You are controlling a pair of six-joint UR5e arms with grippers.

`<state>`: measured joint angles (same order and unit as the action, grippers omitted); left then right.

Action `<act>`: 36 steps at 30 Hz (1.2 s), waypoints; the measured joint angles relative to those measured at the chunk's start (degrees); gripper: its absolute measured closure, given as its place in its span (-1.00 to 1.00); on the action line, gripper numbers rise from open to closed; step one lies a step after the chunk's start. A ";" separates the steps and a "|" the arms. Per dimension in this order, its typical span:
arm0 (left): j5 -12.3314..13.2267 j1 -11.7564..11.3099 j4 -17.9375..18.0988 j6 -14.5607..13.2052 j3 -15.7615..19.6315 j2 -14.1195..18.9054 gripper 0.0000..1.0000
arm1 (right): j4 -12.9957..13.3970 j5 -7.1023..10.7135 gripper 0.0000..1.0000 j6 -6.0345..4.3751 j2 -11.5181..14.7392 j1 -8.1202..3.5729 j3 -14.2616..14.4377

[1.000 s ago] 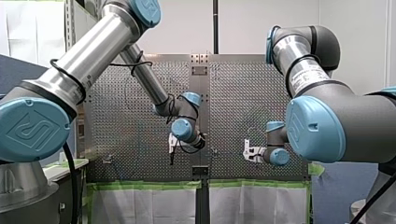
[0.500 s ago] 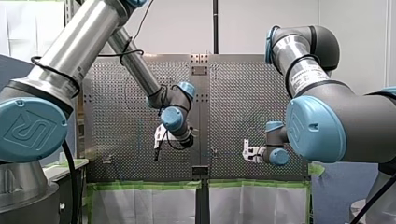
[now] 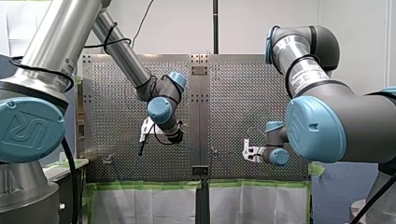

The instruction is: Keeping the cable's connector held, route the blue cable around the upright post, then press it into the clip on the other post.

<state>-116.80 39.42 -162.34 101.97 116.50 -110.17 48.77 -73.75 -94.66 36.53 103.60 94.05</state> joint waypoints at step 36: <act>-5.99 1.17 4.53 0.99 7.94 20.25 -0.96 | 0.00 -0.01 1.00 -0.04 -0.08 0.30 -0.03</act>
<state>-122.79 40.59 -157.82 102.95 124.44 -89.92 48.77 -73.76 -94.69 36.45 103.90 94.01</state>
